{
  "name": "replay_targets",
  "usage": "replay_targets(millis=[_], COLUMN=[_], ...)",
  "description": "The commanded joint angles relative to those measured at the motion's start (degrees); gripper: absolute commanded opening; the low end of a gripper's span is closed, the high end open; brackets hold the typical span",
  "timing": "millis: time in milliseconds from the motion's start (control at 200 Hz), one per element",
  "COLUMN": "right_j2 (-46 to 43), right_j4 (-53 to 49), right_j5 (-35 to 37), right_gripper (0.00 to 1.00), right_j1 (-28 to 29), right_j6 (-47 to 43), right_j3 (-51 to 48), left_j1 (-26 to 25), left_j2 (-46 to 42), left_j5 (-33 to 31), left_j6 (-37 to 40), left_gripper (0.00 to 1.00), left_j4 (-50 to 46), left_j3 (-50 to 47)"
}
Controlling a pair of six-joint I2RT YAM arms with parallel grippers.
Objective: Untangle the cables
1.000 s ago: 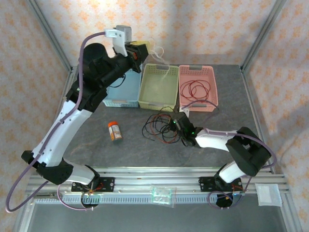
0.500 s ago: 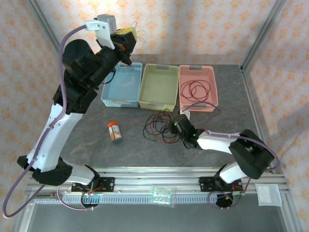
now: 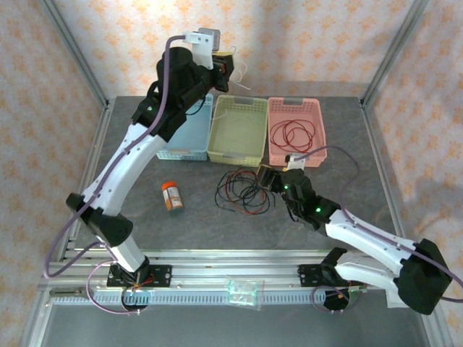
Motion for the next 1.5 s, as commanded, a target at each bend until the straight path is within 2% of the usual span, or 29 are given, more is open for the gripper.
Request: replay_targets(millis=[0, 200, 506, 746, 951, 1202, 1352, 1432, 1497], right_j2=[-3.47, -6.86, -5.47, -5.75, -5.31, -1.41, -0.94, -1.08, -1.21], right_j4=[-4.19, -5.73, -6.80, -7.39, -8.36, -14.11, -14.98, -15.41, -15.65], right_j5=[5.37, 7.81, 12.14, 10.78, 8.86, 8.34, 8.73, 8.79, 9.07], right_gripper=[0.81, 0.81, 0.81, 0.81, 0.86, 0.87, 0.86, 0.86, 0.86], right_j1=[0.09, 0.08, -0.53, -1.30, -1.50, -1.59, -1.76, -1.85, -1.96], right_j6=[-1.27, -0.94, -5.13, -5.67, -5.09, -4.22, -3.42, -3.11, -3.21], right_j3=[3.07, 6.60, 14.53, 14.95, 16.23, 19.68, 19.19, 19.05, 18.89], left_j1=[1.44, 3.36, 3.90, 3.73, 3.14, 2.61, 2.59, 2.49, 2.40], left_j2=[3.04, 8.51, 16.95, 22.72, 25.72, 28.93, 29.63, 28.74, 27.15], left_j5=[2.62, 4.23, 4.41, 1.62, -3.69, -10.07, -10.68, -10.19, -9.33], left_j6=[-1.51, -3.66, -4.48, -5.27, -6.03, -7.36, -8.47, -8.91, -9.13], left_gripper=[0.00, 0.00, 0.00, 0.00, 0.00, 0.00, 0.28, 0.37, 0.41], left_j4=[2.60, 4.70, 6.99, 9.52, 9.96, 7.16, 5.14, 4.78, 5.39], left_j3=[3.43, 3.34, 1.62, 0.41, -2.37, -3.45, -3.75, -5.16, -7.51])
